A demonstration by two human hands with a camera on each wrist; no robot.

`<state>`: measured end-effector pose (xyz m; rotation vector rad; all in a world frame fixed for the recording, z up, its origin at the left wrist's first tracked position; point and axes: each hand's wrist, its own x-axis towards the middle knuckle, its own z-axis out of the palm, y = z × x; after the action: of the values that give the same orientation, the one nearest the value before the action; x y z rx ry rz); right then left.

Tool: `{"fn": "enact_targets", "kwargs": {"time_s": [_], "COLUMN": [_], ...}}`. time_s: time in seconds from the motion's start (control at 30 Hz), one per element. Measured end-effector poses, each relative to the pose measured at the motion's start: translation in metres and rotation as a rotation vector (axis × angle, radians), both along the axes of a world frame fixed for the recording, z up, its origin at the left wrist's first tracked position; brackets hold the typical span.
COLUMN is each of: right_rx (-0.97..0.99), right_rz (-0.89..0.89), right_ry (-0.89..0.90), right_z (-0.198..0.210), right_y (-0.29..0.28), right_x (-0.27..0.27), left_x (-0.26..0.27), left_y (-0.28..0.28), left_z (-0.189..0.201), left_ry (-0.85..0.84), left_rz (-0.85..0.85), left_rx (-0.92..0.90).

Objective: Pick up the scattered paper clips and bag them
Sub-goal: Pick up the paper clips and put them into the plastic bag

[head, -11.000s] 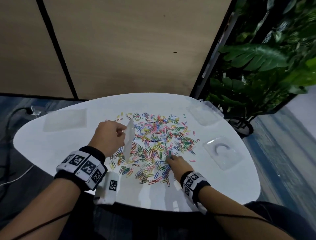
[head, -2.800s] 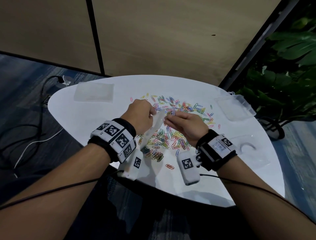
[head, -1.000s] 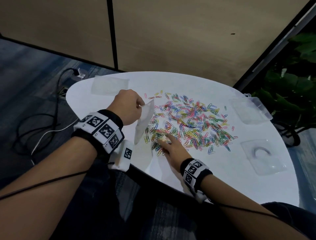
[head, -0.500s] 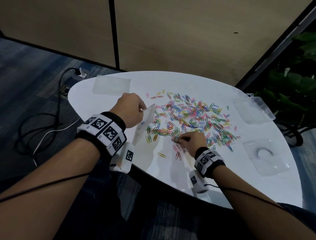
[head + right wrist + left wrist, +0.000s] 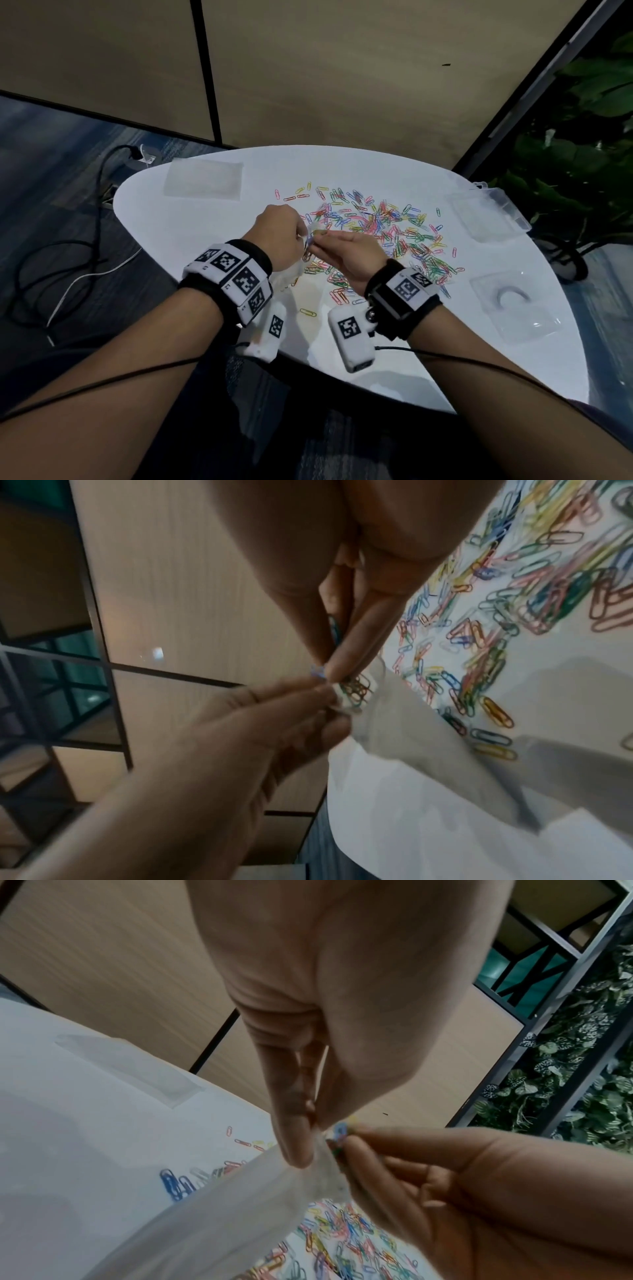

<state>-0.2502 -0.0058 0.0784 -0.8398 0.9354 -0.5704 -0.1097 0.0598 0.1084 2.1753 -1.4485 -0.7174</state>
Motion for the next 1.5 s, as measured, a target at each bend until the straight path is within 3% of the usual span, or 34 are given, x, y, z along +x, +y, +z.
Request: {"fn": "enact_targets", "kwargs": {"time_s": [0.13, 0.5, 0.67, 0.93, 1.07, 1.13, 1.3, 1.4, 1.5], "right_rx": [-0.074, -0.385, -0.709, -0.920, -0.626, -0.607, -0.452, -0.515, -0.704], "right_rz": [-0.013, 0.240, 0.356, 0.623, 0.306, 0.268, 0.716, 0.765, 0.649], "right_ry": [0.178, 0.469, 0.695, 0.679, 0.416, 0.558, 1.277, 1.376, 1.280], "right_z": [-0.012, -0.016, -0.012, -0.006, -0.001, -0.004, -0.036, -0.063, -0.083], "right_y": [0.007, 0.012, 0.013, 0.012, -0.001, -0.012, -0.015, 0.001, 0.013], "right_x": [0.005, 0.012, 0.013, 0.011, -0.006, -0.025, -0.067, -0.070, -0.061], "left_x": [-0.005, -0.004, -0.002, 0.000, 0.005, 0.009, 0.015, 0.019, 0.022], "left_y": [-0.002, 0.003, 0.005, 0.008, 0.009, 0.011, 0.011, 0.012, 0.013], "left_z": [-0.001, -0.001, 0.000, 0.002, 0.006, 0.008, 0.012, 0.012, 0.011], "left_ry": [0.074, 0.057, 0.057, 0.054, 0.054, 0.046, 0.018, 0.015, -0.001], "left_rz": [0.022, 0.021, 0.016, 0.027, 0.052, 0.064, 0.094, 0.113, 0.115], "left_rx": [-0.004, -0.013, 0.005, 0.011, 0.002, 0.000, -0.019, -0.015, -0.015]}}
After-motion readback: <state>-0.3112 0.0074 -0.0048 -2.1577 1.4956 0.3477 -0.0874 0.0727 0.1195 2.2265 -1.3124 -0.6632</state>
